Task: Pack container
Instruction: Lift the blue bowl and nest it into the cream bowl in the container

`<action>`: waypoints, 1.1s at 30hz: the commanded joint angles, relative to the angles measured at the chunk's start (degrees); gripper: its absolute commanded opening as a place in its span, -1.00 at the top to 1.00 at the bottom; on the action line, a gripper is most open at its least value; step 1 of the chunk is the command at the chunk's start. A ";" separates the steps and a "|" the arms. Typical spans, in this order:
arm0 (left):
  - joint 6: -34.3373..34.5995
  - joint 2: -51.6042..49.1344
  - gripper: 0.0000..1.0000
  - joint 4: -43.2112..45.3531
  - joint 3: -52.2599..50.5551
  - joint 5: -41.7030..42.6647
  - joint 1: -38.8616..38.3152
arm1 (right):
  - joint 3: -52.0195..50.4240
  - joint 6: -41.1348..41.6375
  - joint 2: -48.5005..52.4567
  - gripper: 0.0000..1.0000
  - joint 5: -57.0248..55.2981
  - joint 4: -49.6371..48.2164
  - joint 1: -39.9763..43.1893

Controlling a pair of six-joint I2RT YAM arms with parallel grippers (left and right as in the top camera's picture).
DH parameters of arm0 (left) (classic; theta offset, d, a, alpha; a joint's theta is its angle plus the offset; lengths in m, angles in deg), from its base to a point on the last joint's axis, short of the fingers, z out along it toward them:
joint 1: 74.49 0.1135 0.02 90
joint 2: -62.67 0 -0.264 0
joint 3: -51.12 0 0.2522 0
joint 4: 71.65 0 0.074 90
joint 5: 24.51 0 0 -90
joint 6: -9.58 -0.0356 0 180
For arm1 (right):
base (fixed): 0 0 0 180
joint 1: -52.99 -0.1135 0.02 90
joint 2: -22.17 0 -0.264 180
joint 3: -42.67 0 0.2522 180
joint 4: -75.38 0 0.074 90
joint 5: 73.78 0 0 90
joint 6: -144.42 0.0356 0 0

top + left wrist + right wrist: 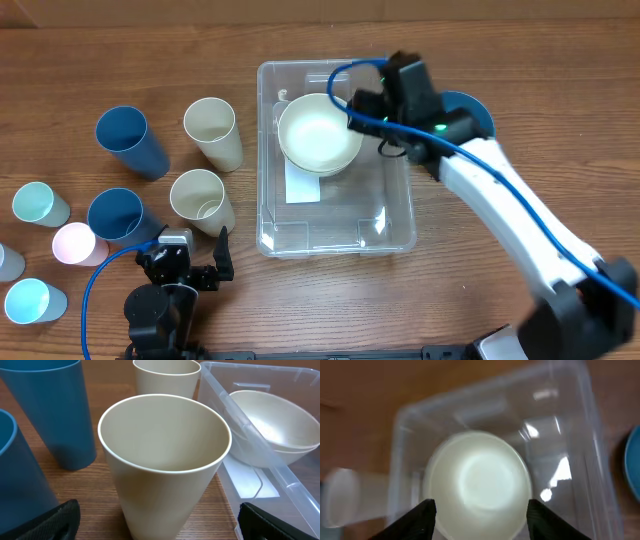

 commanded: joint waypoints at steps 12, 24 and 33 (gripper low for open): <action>-0.63 0.55 -1.00 0.20 -0.24 0.61 -0.37 | 6.80 0.26 8.50 -0.50 -5.38 21.79 30.69; -0.63 0.55 -1.00 0.20 -0.24 0.61 -0.37 | 5.33 3.08 25.75 0.72 -1.20 20.15 33.70; -0.63 0.55 -1.00 0.17 -0.24 0.61 -0.37 | 5.55 4.15 8.81 0.92 -2.12 24.39 32.87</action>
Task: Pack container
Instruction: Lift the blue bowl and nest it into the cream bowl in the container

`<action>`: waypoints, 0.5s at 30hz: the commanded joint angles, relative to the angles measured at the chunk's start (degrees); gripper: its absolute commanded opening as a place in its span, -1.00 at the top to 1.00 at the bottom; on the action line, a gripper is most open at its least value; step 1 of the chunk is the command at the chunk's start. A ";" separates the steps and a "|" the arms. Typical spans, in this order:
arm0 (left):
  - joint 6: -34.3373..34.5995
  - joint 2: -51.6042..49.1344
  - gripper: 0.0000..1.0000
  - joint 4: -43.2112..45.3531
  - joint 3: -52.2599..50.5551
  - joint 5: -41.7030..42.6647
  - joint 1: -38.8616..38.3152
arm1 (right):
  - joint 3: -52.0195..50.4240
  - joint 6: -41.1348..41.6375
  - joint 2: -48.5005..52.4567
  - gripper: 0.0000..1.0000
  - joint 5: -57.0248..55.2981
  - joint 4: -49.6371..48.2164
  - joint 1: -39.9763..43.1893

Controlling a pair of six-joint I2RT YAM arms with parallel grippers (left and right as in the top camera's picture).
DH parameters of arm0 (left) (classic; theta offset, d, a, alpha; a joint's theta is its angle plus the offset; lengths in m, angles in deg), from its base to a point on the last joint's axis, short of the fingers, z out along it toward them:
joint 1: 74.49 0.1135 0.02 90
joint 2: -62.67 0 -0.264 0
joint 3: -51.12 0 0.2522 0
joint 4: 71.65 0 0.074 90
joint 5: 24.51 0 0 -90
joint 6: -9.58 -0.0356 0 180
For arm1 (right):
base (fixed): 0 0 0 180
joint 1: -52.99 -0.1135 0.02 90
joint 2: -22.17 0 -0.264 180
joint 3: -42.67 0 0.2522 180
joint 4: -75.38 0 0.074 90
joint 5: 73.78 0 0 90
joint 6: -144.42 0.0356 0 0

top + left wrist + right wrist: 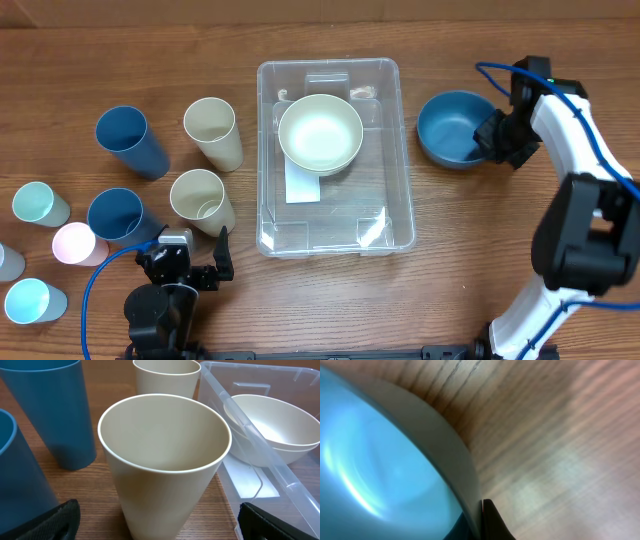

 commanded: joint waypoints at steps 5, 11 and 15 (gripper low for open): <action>-0.63 0.55 -1.00 0.22 -0.24 0.61 -0.35 | 0.63 -1.46 -33.38 0.92 -1.25 -1.33 -11.34; -0.63 0.55 -1.00 0.22 -0.24 0.61 -0.35 | 0.74 -8.02 -30.58 0.92 -1.38 -1.81 -30.95; -0.63 0.55 -1.00 0.22 -0.24 0.61 -0.35 | 0.74 -7.98 -18.03 0.92 0.42 -5.90 -33.77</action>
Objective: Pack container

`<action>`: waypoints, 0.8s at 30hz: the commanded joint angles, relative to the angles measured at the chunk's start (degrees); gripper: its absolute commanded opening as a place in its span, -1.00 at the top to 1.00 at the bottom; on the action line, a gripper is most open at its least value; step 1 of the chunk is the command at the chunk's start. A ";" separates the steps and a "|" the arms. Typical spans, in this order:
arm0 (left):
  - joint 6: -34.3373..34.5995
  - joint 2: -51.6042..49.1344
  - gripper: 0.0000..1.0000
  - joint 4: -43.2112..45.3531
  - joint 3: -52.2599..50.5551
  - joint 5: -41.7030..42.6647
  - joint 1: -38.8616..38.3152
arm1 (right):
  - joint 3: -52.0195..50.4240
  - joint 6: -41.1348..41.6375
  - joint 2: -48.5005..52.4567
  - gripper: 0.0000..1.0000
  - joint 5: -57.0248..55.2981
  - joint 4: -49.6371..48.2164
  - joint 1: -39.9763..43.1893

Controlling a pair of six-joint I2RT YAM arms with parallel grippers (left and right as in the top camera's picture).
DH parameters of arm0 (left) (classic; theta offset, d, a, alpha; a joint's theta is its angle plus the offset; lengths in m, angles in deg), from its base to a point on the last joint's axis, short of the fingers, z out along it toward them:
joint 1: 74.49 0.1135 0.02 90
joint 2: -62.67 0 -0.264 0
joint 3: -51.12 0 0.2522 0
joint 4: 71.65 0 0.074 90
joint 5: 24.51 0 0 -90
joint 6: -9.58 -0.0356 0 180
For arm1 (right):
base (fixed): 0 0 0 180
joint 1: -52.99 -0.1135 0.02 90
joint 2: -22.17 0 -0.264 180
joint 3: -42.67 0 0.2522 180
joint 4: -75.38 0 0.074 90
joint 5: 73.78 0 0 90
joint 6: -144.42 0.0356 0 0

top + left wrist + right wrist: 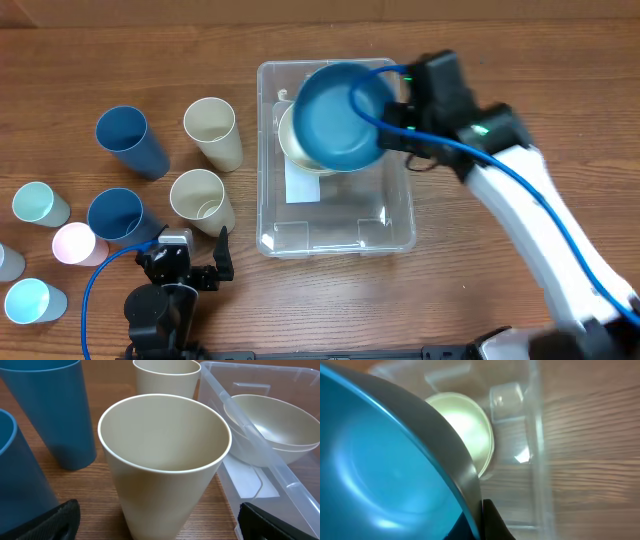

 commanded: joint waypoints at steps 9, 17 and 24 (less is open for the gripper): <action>-0.63 0.55 -1.00 0.22 -0.24 0.61 -0.37 | 2.23 -5.29 12.96 0.28 5.88 -11.50 -0.66; -0.63 0.55 -1.00 0.20 -0.24 0.61 -0.37 | 12.13 4.00 -1.36 -0.67 -7.06 8.52 14.91; -0.63 0.55 -1.00 0.22 -0.24 0.61 -0.37 | 12.07 6.03 -2.01 -1.00 2.75 13.18 42.82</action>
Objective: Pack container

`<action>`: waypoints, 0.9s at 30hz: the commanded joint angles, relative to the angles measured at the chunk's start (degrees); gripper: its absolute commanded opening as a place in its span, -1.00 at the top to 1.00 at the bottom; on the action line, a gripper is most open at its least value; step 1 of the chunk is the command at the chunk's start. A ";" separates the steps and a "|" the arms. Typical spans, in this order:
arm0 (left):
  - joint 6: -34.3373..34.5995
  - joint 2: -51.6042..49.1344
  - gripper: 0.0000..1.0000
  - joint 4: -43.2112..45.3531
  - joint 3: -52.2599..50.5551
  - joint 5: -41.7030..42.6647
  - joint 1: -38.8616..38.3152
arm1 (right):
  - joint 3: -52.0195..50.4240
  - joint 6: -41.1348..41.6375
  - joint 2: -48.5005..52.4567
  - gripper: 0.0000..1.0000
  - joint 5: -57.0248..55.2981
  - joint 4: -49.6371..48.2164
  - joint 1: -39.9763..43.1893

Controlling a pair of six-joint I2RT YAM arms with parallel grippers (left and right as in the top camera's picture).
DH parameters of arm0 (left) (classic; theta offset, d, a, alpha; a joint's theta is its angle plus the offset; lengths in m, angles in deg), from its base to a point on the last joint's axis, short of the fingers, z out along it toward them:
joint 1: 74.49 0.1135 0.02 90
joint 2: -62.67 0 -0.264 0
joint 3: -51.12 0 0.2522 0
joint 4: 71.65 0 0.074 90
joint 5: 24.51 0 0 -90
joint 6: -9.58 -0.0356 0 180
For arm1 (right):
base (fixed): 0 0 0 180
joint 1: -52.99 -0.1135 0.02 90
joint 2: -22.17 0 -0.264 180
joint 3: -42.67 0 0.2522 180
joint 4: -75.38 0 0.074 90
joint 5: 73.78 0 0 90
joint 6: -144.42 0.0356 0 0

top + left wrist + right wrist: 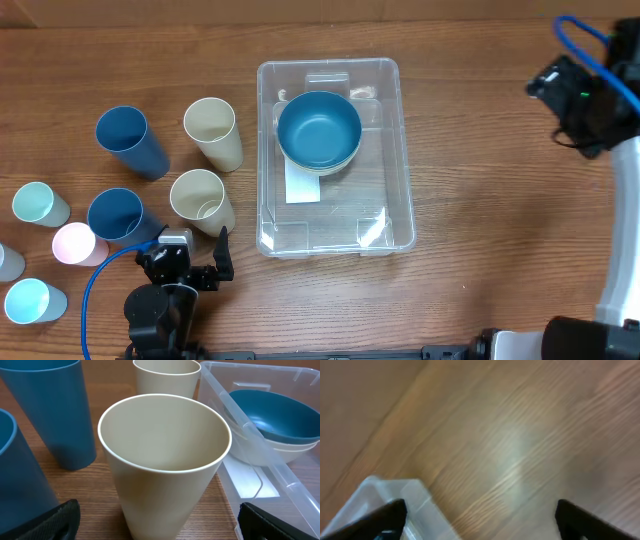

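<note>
A clear plastic container (340, 235) stands mid-table. In its far half a blue bowl (318, 130) sits nested in a cream bowl, whose rim (280, 447) shows under the blue bowl (275, 415) in the left wrist view. My right gripper (565, 100) is far off at the table's right edge, open and holding nothing (480, 525), with only a container corner (385, 495) in its view. My left gripper (190, 250) rests open at the front left, and a cream cup (165, 455) stands just ahead of its fingers.
Left of the container stand two cream cups (213, 130) (200, 200) and two blue cups (130, 140) (118, 215). Several small pastel cups (40, 203) cluster at the left edge. A white label (303, 187) lies on the container floor.
My right gripper held the blue bowl over the container, above the cream bowl. Now the bowl sits in the cream bowl, and the gripper is open at the table's right edge.
My right gripper was open over the cream bowl in the container, with the blue bowl on the table to the right. Then it was at that bowl's rim. Then it held the bowl over the container. Now the bowl is nested there. The left arm stayed still.
</note>
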 commanded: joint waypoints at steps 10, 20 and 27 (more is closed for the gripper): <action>12.96 0.55 -1.00 0.24 -0.24 20.31 -0.37 | 0.76 1.33 -0.11 -1.00 4.79 2.71 7.34; 27.65 -6.08 -1.00 -7.26 26.56 0.92 -0.37 | 0.76 1.33 -0.13 -1.00 4.79 2.71 7.34; 20.02 -42.05 -1.00 -24.26 60.52 -25.03 0.26 | 0.76 1.33 -0.11 -1.00 4.79 2.71 7.34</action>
